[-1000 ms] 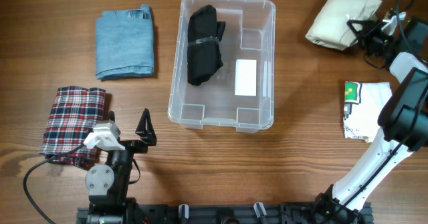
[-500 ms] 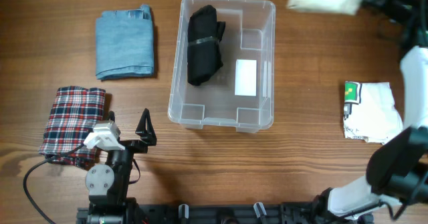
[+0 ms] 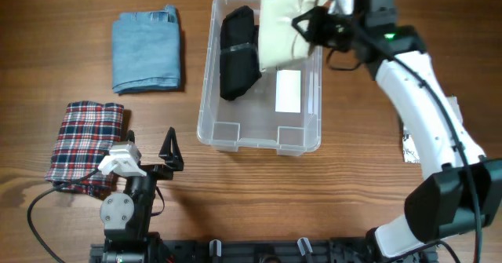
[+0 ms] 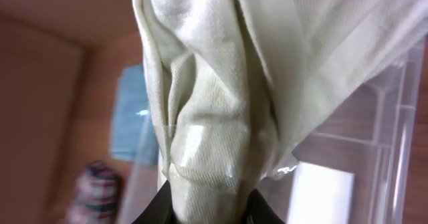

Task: Pack container
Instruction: 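Place the cream cloth in the bin beside the black garment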

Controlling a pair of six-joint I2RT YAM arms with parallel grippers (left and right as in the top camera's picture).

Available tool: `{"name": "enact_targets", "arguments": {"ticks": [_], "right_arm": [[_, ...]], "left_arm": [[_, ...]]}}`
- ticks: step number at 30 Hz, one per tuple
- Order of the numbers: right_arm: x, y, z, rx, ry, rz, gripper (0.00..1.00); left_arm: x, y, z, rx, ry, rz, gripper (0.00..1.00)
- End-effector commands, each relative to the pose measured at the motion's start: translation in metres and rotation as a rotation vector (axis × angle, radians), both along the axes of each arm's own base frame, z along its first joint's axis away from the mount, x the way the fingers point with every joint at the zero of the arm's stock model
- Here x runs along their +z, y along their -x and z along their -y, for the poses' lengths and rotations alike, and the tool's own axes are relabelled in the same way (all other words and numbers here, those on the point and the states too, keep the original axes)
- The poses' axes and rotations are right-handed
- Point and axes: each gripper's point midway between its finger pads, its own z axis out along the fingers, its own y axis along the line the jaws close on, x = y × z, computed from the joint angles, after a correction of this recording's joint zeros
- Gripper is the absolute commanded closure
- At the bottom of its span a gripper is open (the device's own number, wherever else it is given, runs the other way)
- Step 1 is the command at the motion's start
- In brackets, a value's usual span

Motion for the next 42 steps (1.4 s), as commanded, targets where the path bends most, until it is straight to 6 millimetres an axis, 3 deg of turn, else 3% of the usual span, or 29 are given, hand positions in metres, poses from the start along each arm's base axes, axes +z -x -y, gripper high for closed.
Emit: {"name": "enact_targets", "arguments": {"ticks": [1, 3, 14, 22, 28, 32, 37, 42], "right_arm": [[0.009, -0.012, 0.006, -0.069, 0.126, 0.097, 0.87], [0.003, -0.011, -0.002, -0.056, 0.125, 0.084, 0.87], [-0.078, -0.028, -0.028, -0.042, 0.091, -0.077, 0.85], [-0.117, -0.033, -0.019, -0.085, 0.159, -0.14, 0.68], [-0.122, -0.03, -0.011, -0.111, 0.196, -0.16, 0.67], [-0.121, -0.023, -0.019, -0.084, 0.153, -0.194, 0.67], [-0.104, -0.017, -0.025, -0.065, 0.105, -0.191, 0.67], [-0.095, -0.019, -0.012, -0.123, 0.149, -0.163, 0.51]], "left_arm": [[-0.002, 0.0, -0.004, 0.019, -0.022, -0.001, 0.0], [-0.002, 0.0, -0.004, 0.019, -0.022, -0.001, 0.0], [-0.002, 0.0, -0.004, 0.019, -0.021, -0.001, 0.0], [-0.002, 0.0, -0.004, 0.019, -0.021, -0.001, 0.0], [-0.002, 0.0, -0.004, 0.019, -0.021, -0.001, 0.0], [-0.002, 0.0, -0.004, 0.019, -0.022, -0.001, 0.0], [-0.002, 0.0, -0.004, 0.019, -0.021, -0.001, 0.0], [-0.002, 0.0, -0.004, 0.019, -0.021, -0.001, 0.0]]}}
